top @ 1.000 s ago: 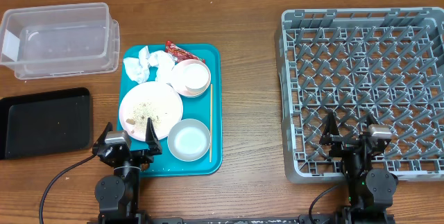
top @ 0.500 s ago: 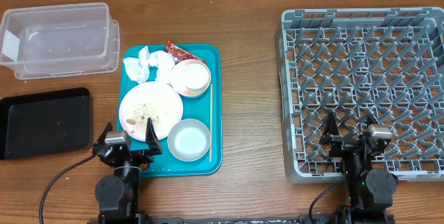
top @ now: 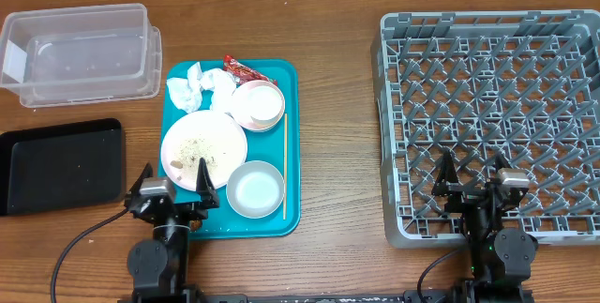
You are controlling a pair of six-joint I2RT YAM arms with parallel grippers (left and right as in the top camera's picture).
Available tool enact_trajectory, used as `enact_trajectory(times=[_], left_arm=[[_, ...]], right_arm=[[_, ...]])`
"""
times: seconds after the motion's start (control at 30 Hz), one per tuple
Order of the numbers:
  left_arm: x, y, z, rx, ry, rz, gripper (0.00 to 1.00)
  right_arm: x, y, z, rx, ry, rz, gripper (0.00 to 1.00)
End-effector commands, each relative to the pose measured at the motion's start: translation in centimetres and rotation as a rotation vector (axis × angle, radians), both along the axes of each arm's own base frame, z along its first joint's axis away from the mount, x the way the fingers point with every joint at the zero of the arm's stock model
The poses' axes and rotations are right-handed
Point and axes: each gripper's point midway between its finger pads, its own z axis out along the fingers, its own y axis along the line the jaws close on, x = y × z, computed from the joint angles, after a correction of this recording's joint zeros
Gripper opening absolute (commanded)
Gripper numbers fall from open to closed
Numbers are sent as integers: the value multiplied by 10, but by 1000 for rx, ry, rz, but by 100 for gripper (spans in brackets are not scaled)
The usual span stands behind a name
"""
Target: Sort waste into correct bins and load items into the dishwasher
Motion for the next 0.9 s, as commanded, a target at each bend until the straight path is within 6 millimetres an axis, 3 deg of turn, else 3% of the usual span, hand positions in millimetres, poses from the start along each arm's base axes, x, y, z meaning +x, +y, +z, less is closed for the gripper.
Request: enact_trajectory(times=[0.0,0.1,0.23,0.3,0.43,0.57,0.7,0.87], left_arm=[[-4,-39,21,-245,-71,-227,100],[-9,-53,43,-359,-134,-320,100],[-24,-69,83,-331,-267,-450,100],[-27,-72,92,-326,-264,-467,100],[-27,-66,96,-276,-129,-395,100],[-24,-58,112,-145,7,-330,100],[-8,-58,124,-116,201,-327,100],[9,-59,133,-145,306,-336,100]], right_arm=[[0,0,-1,-3,-6,1,100],[0,0,-1,-3,-6,1,100],[0,0,-1,-3,-6,1,100],[0,0,-1,-3,-6,1,100],[0,0,-1,-3,-6,1,100],[0,0,-1,-3,-6,1,100],[0,0,-1,-3,-6,0,100],[0,0,-1,-3,-6,1,100]])
